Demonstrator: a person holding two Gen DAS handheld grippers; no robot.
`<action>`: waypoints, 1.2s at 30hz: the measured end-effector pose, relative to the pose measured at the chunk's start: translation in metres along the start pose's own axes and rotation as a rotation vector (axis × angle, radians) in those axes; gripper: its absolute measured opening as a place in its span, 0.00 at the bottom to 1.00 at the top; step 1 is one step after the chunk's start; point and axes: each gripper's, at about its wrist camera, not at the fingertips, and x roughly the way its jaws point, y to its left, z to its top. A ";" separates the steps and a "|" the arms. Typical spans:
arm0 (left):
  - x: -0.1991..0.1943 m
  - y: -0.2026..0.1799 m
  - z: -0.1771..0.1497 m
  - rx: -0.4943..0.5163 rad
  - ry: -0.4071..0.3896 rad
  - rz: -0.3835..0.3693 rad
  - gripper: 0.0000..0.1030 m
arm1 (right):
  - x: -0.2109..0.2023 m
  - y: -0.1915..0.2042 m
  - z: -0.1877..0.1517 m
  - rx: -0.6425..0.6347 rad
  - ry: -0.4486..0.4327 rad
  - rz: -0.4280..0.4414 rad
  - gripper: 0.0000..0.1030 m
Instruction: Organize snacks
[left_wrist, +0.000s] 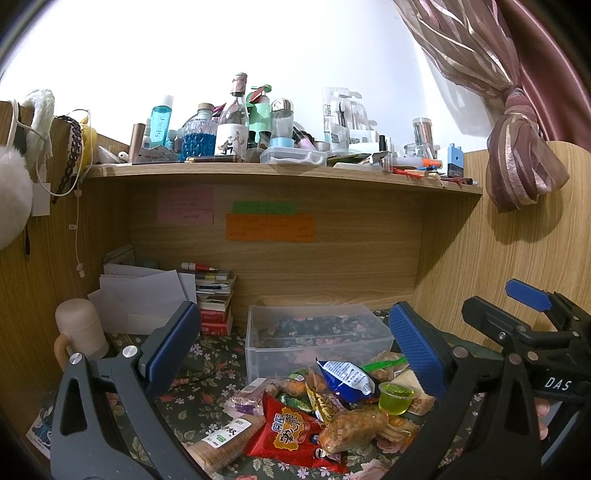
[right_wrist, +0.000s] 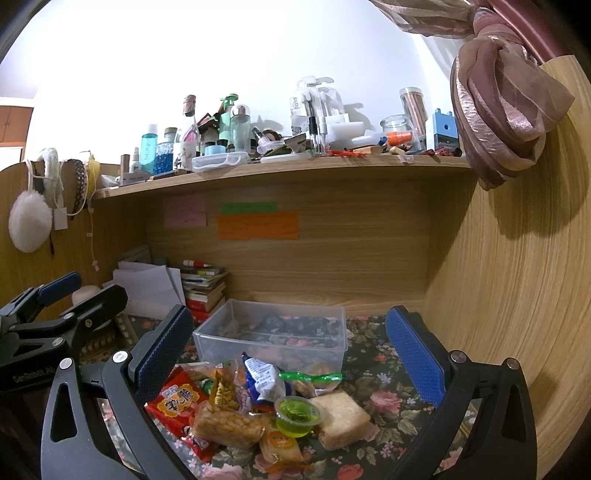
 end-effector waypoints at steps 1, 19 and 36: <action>-0.001 0.000 -0.001 -0.001 -0.001 -0.002 1.00 | 0.000 0.000 0.000 -0.001 0.000 0.000 1.00; 0.006 0.005 -0.001 -0.007 0.036 -0.019 0.87 | 0.009 0.000 -0.005 0.002 0.032 0.042 1.00; 0.040 0.060 -0.055 0.002 0.260 0.044 0.76 | 0.046 -0.017 -0.049 0.028 0.290 0.103 0.59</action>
